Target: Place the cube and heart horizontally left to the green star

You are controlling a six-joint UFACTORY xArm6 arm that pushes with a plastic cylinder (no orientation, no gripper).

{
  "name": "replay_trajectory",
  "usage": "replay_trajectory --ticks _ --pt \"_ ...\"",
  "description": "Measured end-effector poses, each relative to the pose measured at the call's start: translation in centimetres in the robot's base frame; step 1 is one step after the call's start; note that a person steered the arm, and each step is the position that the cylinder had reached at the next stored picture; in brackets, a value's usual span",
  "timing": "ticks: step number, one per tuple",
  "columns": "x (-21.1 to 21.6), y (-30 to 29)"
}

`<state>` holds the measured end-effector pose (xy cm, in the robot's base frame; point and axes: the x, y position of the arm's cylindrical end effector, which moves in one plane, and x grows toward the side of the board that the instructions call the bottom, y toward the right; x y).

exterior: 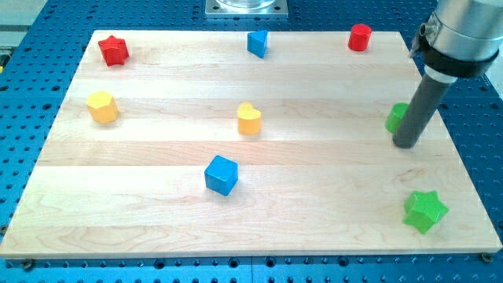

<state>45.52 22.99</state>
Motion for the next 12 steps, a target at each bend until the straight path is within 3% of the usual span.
replay_trajectory --ticks 3,4,7,9,10,11,12 --pt "1.3 -3.2" --pt "1.4 -9.0" --pt "-5.7 -23.2" --pt "4.7 -35.4" --pt "7.0 -38.1" --pt "10.7 -36.5" --pt "13.2 -27.7"
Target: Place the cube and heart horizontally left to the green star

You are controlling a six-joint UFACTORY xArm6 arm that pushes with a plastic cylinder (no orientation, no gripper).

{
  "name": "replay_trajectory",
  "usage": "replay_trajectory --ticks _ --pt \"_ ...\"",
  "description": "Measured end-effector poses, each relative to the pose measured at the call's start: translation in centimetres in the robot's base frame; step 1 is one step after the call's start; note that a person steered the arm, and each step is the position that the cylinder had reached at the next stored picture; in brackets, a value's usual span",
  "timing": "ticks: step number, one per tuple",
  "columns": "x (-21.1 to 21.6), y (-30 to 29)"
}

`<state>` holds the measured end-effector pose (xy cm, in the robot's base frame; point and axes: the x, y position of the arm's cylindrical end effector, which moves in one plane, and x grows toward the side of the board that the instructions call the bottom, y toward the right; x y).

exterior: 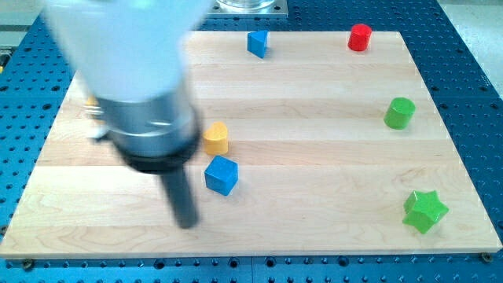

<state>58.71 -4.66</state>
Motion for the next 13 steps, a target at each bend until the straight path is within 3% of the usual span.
replay_trajectory --ticks 1,2,3,5,8,10,12,13 --pt "-1.5 4.4" --pt "-4.6 4.5" --pt "-5.5 2.1" --pt "-1.3 -9.4" --pt "-4.1 -2.3" --pt "-8.2 -0.9" --pt "-4.6 -12.0" --pt "-7.0 -10.2"
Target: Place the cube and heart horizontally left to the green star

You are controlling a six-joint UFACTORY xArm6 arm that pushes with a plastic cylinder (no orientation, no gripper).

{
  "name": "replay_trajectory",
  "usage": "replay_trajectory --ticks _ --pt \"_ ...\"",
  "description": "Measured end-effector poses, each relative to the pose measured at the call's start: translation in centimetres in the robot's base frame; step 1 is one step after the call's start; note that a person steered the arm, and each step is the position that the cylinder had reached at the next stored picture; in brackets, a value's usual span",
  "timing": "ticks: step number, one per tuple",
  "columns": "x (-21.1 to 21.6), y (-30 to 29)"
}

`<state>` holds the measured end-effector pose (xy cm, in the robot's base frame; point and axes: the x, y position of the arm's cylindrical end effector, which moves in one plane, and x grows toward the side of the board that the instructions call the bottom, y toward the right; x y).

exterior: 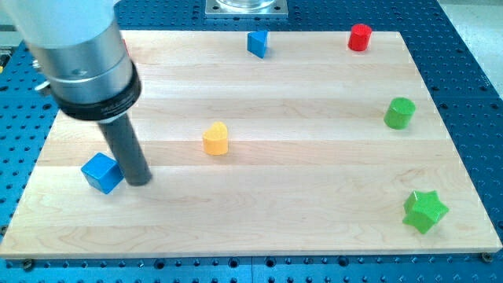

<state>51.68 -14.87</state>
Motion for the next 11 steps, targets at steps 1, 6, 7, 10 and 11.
replay_trajectory --ticks 1,6,7,10,11 --pt "-1.1 -2.9" --pt "-7.8 8.9" --pt "-6.2 11.7" --pt "4.3 14.7" --pt "7.6 18.8"
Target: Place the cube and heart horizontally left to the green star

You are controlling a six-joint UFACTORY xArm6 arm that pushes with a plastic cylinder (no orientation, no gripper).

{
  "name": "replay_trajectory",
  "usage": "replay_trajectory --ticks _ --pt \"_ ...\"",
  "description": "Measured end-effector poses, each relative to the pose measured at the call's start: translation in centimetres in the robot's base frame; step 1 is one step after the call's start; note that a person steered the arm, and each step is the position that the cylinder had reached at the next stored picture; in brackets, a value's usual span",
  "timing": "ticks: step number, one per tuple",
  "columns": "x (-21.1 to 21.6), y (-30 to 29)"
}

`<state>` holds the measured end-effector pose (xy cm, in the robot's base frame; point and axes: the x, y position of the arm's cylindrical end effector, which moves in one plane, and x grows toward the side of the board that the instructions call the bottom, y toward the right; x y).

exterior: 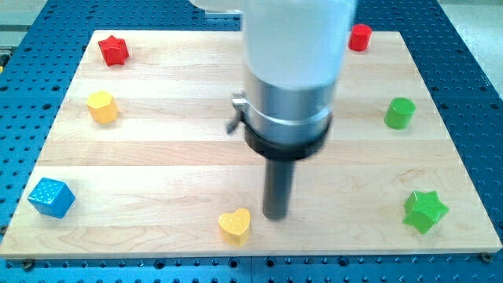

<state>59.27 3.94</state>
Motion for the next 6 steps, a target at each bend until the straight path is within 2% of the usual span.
replay_trajectory --ticks 1,3,4,5,6 --pt "2.6 -0.3" --pt "2.5 -6.9" --pt "1.9 -8.1" --pt "1.7 -14.4" --pt "0.3 -15.4"
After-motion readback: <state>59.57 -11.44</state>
